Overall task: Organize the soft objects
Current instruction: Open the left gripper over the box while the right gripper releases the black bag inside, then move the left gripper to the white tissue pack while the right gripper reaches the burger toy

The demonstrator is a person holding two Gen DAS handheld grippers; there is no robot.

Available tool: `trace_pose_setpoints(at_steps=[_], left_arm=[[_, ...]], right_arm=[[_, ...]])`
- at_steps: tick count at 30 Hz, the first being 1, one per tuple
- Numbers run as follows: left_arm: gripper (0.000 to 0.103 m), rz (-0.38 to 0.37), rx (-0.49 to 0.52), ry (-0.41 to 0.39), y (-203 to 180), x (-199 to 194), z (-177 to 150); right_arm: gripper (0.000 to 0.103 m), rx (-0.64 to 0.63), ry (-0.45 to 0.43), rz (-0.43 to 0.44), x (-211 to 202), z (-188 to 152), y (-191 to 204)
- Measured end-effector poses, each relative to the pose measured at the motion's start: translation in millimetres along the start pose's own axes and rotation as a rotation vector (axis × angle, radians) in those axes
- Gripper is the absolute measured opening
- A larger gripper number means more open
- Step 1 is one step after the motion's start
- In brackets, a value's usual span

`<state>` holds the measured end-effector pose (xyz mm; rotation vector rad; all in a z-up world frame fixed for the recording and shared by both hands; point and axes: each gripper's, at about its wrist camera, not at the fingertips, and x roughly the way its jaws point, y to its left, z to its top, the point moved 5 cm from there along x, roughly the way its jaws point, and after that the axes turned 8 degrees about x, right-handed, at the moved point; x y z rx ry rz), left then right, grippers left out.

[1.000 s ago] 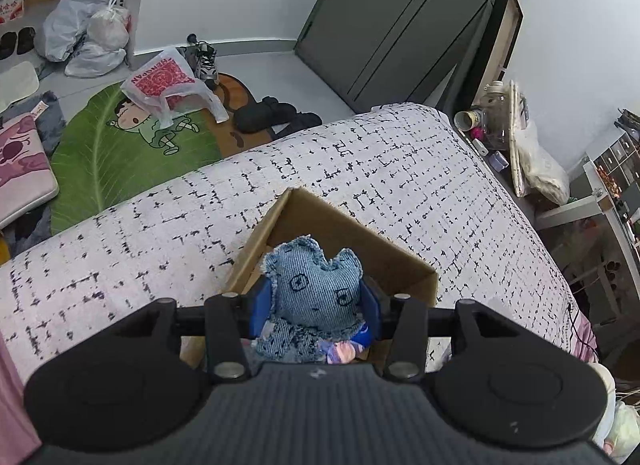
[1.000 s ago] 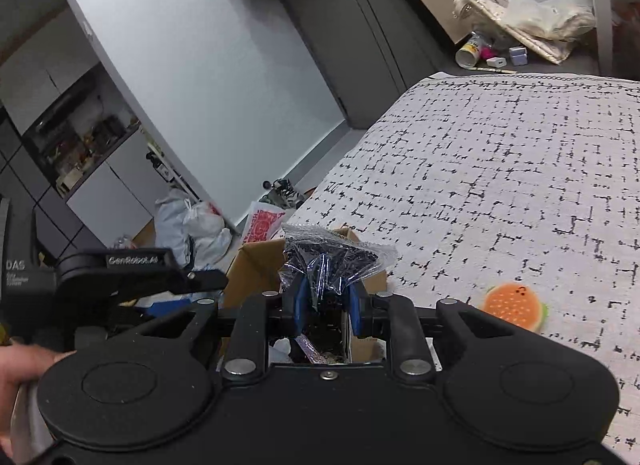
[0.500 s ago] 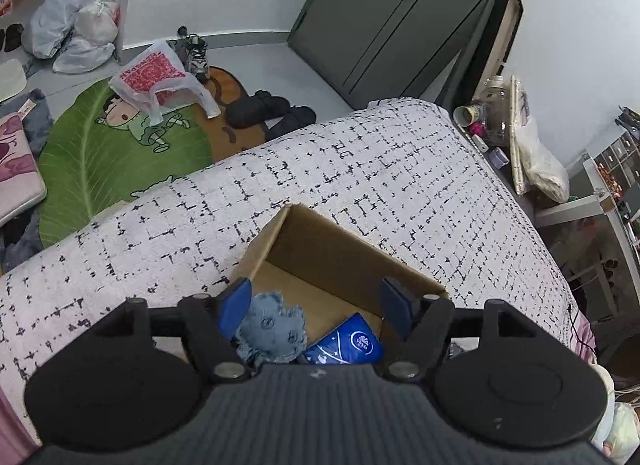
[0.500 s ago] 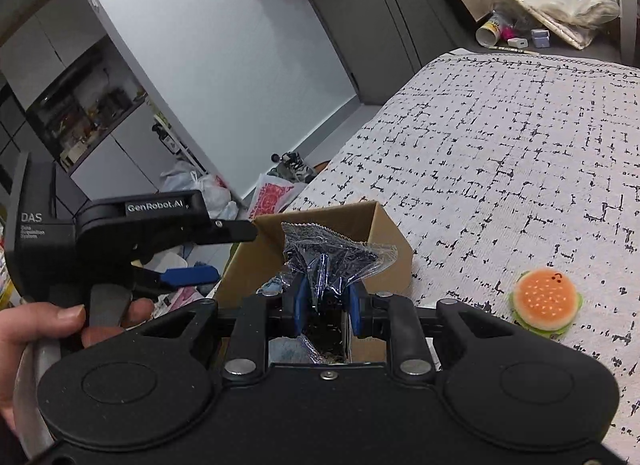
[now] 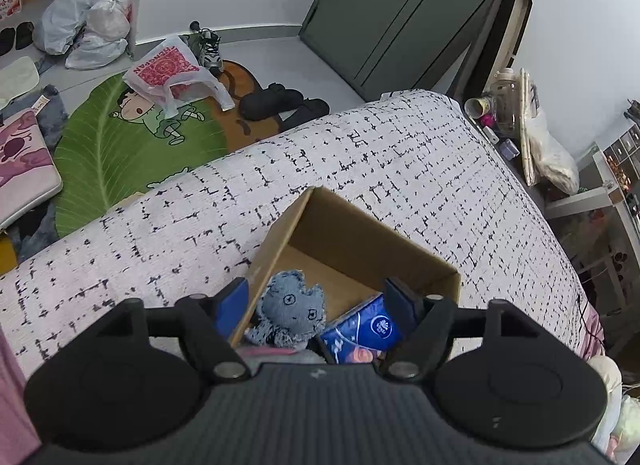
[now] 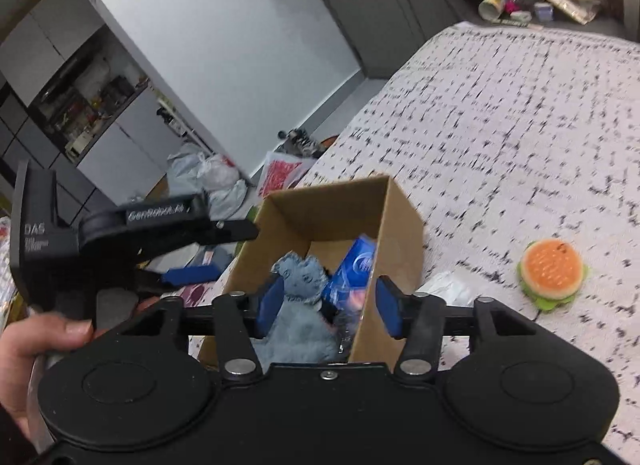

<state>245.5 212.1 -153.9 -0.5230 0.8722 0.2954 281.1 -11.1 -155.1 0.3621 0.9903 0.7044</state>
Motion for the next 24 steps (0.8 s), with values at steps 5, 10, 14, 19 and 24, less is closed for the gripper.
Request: trace_pose_setpoints(at_steps=[5,10,14,19,24], left_arm=[[0.083,0.018,0.036,-0.001,-10,-10,-6],[0.086,0.014,0.071,-0.005,-28,-20,-13],[0.087,0.016,0.084,-0.009,-42,-27,-17],[0.087,0.017,0.096,-0.011,-58,-33,-23],[0.087,0.024,0.112,-0.013,-73,-36,-29]], right_arm=[[0.059,0.028,-0.035,-0.044,-16,9,-12],[0.064,0.094,-0.070,-0.085,-35,18,-34],[0.070,0.131,-0.081,-0.090,-45,21,-48],[0.073,0.175,-0.091,-0.082,-54,25,-63],[0.076,0.256,-0.105,-0.063,-66,31,-81]])
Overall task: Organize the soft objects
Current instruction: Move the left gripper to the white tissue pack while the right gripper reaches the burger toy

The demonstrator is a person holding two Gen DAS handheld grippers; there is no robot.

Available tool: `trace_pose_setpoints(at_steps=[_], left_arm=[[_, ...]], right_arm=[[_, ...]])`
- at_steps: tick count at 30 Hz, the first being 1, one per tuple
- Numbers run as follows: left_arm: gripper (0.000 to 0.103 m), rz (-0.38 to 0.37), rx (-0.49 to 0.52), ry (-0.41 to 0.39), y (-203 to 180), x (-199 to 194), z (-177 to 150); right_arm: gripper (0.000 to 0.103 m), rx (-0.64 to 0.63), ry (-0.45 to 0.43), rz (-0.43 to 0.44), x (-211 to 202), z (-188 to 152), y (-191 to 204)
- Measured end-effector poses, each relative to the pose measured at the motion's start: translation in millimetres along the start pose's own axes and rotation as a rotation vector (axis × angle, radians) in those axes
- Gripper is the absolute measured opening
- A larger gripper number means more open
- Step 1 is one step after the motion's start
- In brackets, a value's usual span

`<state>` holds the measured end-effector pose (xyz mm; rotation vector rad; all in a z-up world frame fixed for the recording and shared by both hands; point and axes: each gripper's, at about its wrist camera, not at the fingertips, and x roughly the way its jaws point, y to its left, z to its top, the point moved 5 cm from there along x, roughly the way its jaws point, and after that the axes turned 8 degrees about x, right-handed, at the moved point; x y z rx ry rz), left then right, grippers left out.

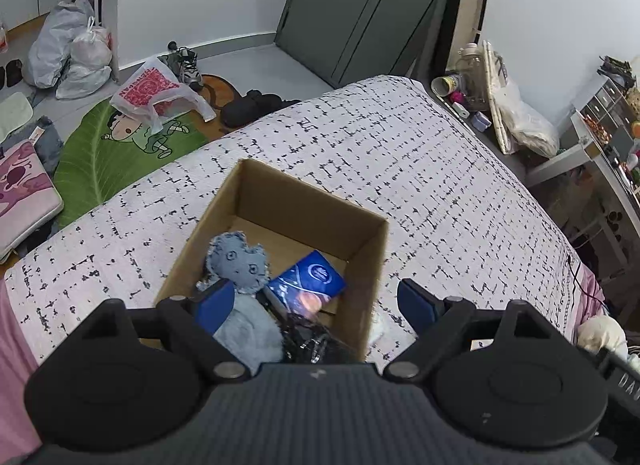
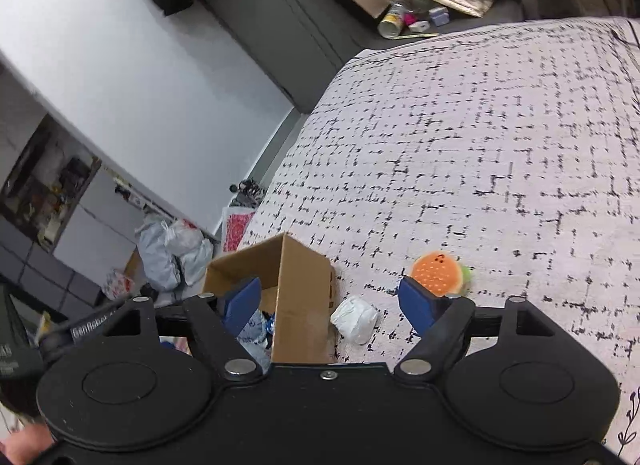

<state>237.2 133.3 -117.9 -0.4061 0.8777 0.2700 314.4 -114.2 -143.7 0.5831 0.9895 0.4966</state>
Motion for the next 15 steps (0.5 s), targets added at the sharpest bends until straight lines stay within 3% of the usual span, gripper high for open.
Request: trace_pose_setpoints(at_steps=[15], left_arm=[[0.087,-0.022,-0.006,0.013,-54,5,-18]], right_arm=[[0.077,0.154,-0.024,-0.002,-13,15,-46]])
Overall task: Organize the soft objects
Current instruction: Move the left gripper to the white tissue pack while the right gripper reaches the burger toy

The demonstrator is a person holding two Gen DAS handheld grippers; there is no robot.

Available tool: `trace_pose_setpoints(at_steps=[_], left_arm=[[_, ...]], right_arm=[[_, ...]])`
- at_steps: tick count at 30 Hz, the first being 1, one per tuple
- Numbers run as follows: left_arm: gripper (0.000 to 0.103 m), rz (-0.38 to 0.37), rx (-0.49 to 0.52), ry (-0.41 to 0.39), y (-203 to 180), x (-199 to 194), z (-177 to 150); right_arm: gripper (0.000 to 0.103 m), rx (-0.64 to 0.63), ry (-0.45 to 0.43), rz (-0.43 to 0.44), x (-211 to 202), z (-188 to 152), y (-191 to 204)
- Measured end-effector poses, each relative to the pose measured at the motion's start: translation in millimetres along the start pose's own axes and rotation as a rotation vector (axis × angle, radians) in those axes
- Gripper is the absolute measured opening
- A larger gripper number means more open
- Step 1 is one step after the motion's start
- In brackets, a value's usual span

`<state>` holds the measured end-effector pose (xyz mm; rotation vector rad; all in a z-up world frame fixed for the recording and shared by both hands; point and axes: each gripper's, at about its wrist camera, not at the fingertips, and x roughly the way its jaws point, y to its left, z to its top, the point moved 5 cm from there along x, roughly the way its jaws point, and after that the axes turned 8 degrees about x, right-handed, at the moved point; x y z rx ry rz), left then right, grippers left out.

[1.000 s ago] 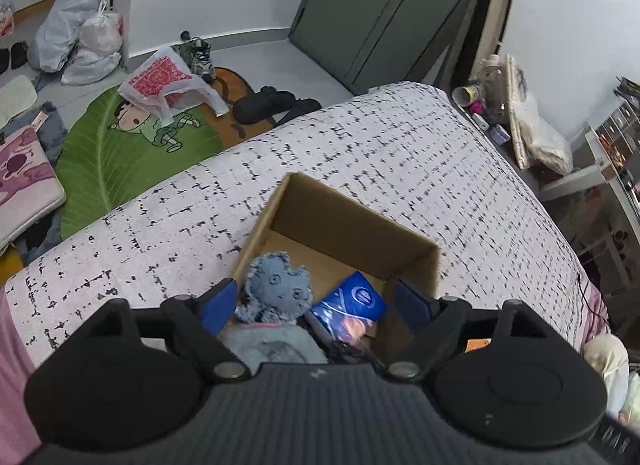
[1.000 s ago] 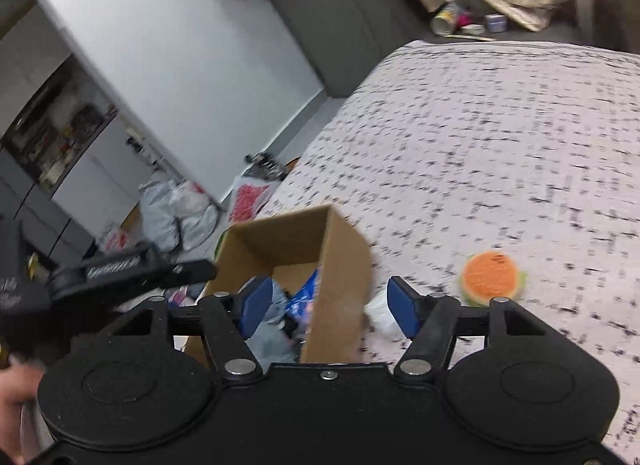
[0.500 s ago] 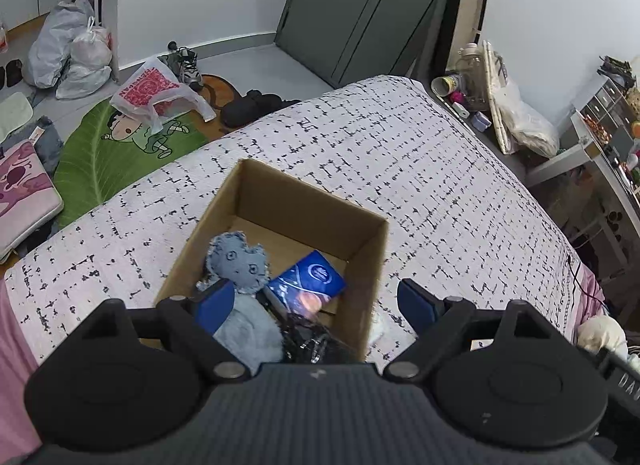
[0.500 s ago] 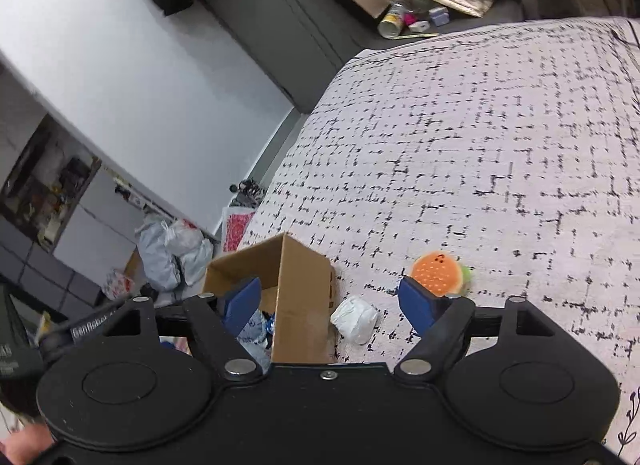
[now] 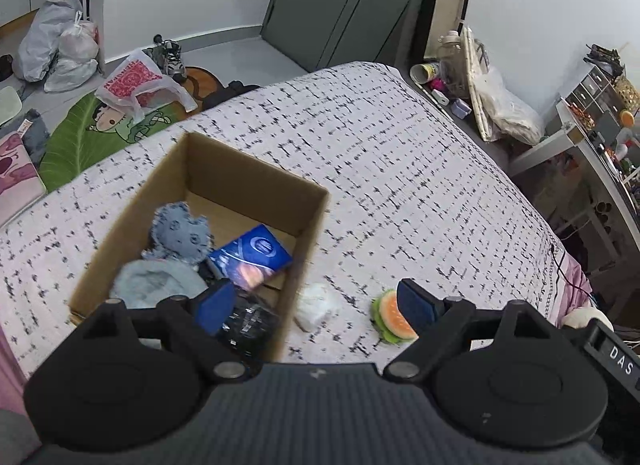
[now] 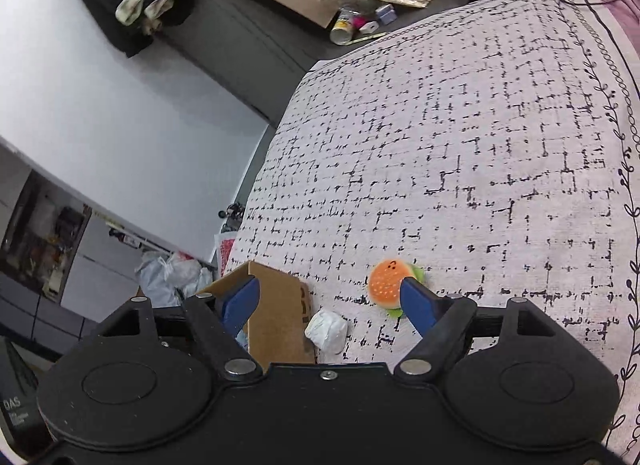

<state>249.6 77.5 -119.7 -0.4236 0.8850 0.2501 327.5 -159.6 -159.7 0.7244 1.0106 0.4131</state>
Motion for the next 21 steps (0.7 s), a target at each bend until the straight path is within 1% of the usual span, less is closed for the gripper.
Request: trace_pose_setpoints(at_steps=[5,9,11,16,21], left_arm=[[0.086,0.010,-0.013,-0.002,-12,7,-6],[0.085,0.048,-0.012,0.003,-23,17,-11],[0.085,0.055,-0.018,0.011,-29,23,-15],[0.084,0.078,0.012,0.015,-45,34,-22],[0.079,0.109,0.035,0.008,-61,45,-29]], right_arm=[[0.077,0.018,0.001,0.003,2,2,-8],[0.076,0.055,0.012,0.001,4,3,-17],[0.076,0.078,0.017,-0.001,4,5,-24],[0.076,0.138,0.037,0.003,10,8,-47],[0.076,0.185,0.046,0.008,16,10,-64]])
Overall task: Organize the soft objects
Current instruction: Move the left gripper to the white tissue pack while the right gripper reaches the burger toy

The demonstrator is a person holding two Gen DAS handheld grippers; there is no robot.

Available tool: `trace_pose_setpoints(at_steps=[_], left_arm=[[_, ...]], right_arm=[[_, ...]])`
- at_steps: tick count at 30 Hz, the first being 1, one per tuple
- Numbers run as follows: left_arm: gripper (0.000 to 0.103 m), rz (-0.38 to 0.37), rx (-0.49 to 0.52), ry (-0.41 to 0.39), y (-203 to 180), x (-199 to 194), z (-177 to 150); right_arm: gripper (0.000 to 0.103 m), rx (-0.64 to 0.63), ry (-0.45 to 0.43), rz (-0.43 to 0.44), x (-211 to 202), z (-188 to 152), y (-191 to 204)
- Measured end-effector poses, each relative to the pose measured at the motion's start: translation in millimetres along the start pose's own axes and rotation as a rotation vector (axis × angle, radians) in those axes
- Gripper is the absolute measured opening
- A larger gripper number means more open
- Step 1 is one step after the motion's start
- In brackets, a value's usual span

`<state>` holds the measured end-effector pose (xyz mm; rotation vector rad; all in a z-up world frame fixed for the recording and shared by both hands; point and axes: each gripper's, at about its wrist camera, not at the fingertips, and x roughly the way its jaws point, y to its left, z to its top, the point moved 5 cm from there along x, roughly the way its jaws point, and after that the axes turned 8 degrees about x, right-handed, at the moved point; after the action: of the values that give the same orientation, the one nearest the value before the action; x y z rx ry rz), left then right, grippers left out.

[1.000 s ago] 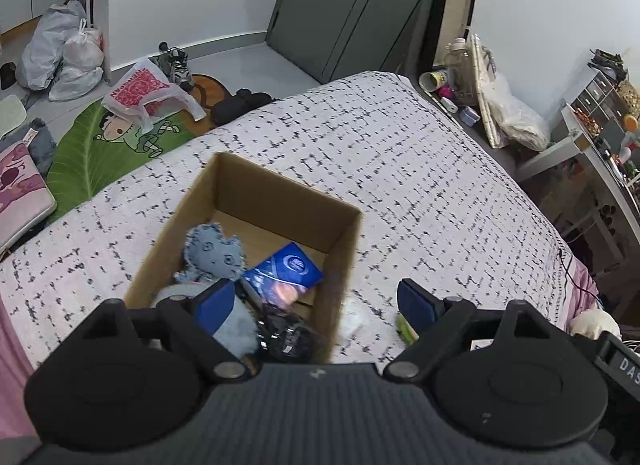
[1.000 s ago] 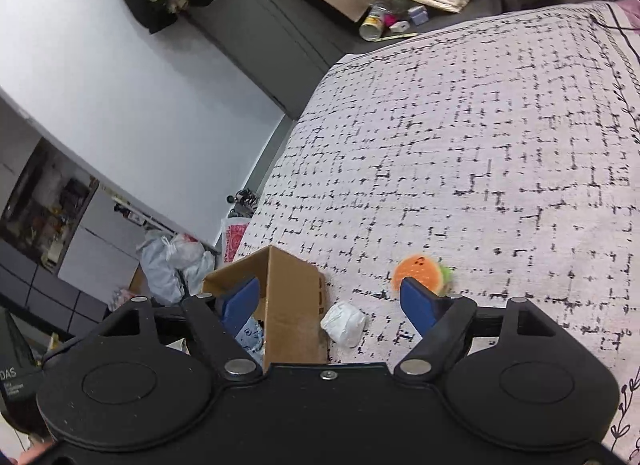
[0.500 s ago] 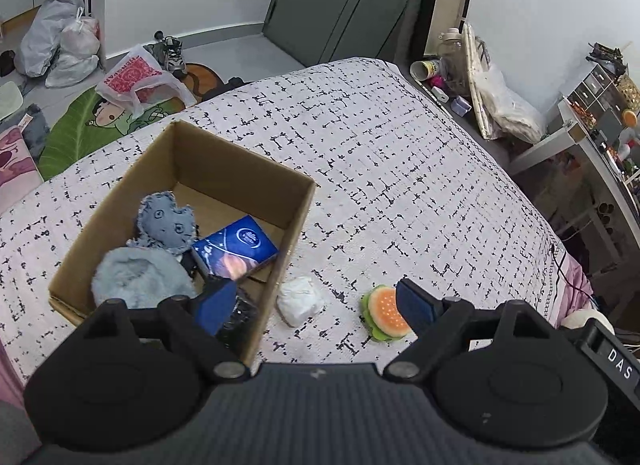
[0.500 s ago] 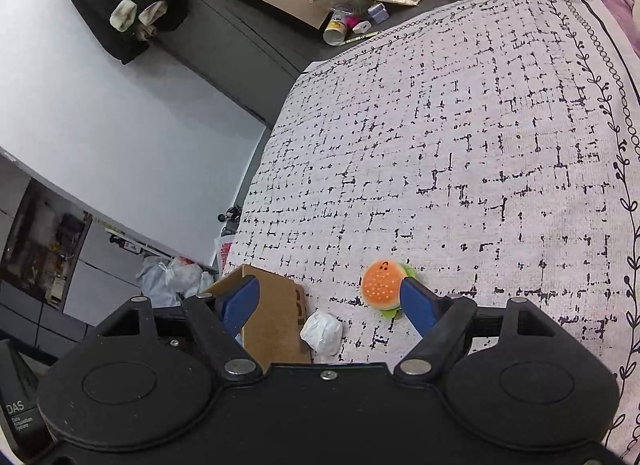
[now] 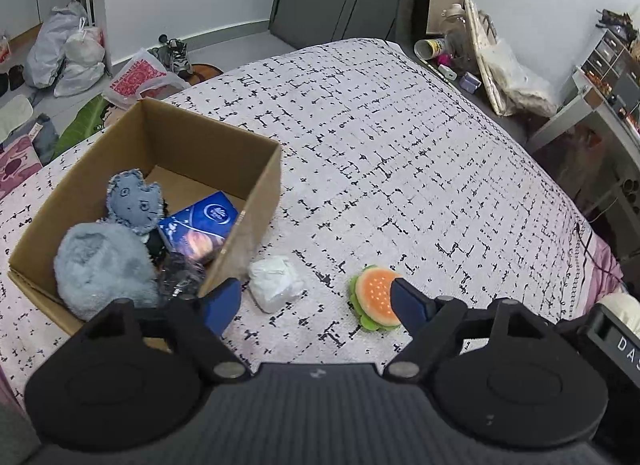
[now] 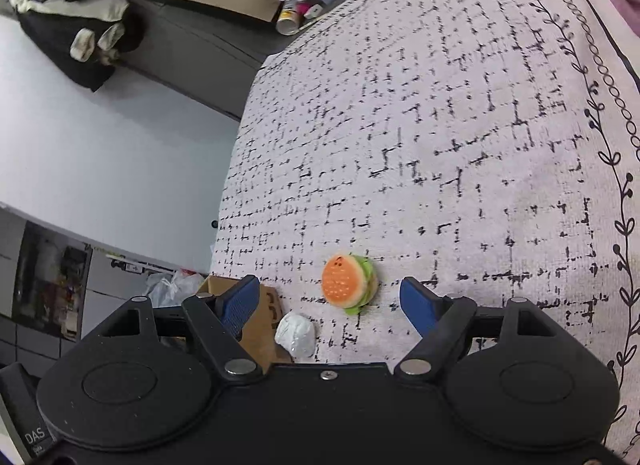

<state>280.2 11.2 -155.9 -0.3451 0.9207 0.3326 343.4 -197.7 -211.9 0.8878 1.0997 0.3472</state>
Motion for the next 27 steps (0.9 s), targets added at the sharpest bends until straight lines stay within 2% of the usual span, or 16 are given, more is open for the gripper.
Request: trace_pose_setpoints(at_steps=[7,17,22,27], left_arm=[[0.073,0.070,0.010,-0.008,-15,14,-9],[0.060,0.136,-0.002,-0.020,-21,31,-17],[0.059,0.172,0.032,-0.034,-27,38,-18],[0.059,0.211,0.047,-0.028,-26,51,-22]], right_arm=[[0.073,0.030,0.016,0.039,6,6,-10],[0.054,0.080,0.055,0.054,27,0,-29],[0.048,0.097,0.065,0.064,35,-2,-31],[0.047,0.117,0.068,0.058,40,-2,-35]])
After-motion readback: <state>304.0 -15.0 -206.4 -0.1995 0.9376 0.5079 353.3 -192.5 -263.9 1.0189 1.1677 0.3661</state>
